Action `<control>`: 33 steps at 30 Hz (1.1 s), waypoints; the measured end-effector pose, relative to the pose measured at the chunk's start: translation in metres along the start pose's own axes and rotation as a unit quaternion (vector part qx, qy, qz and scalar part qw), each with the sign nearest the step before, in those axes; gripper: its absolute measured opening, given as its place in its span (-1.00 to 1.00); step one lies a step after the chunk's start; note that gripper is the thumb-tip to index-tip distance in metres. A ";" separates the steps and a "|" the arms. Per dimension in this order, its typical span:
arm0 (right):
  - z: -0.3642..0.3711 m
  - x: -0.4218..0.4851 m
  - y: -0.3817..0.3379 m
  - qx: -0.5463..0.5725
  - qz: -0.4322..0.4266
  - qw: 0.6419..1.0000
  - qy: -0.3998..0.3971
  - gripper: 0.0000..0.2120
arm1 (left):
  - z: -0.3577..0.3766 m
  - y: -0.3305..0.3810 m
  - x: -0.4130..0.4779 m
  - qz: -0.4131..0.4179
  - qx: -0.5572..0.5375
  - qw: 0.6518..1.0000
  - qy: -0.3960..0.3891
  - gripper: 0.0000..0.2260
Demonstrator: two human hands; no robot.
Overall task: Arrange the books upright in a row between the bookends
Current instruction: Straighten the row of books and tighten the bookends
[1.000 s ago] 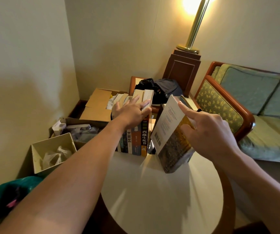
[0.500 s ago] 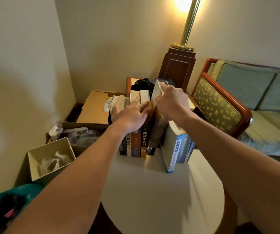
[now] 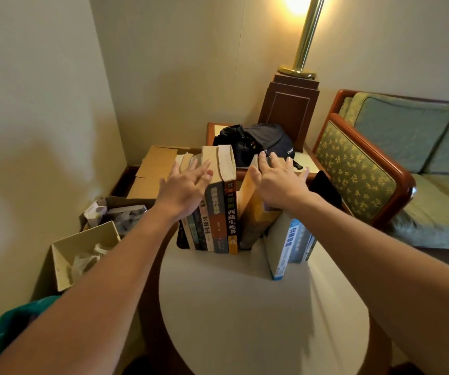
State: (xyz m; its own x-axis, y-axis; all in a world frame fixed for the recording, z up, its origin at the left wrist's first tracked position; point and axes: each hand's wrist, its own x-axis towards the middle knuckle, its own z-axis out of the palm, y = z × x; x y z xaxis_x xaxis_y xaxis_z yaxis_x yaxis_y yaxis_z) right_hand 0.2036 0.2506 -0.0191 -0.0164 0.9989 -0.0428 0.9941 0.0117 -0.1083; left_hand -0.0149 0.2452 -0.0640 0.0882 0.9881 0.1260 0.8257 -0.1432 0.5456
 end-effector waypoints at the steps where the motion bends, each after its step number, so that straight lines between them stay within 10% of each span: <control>1: 0.000 0.002 0.003 0.007 -0.003 1.000 -0.011 -0.42 | 0.002 0.001 0.000 -0.002 -0.018 1.000 -0.005 -0.55; 33: 0.012 -0.004 0.018 -0.090 -0.109 0.990 -0.019 -0.39 | -0.006 0.034 0.018 0.055 0.004 0.997 -0.062 -0.52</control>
State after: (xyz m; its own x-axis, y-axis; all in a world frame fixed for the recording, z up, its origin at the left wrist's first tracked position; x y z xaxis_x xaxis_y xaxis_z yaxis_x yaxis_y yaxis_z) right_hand 0.2201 0.2468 -0.0325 -0.2338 0.9693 -0.0764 0.9693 0.2385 0.0596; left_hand 0.0114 0.2576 -0.0388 0.2461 0.9658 0.0814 0.8121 -0.2513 0.5267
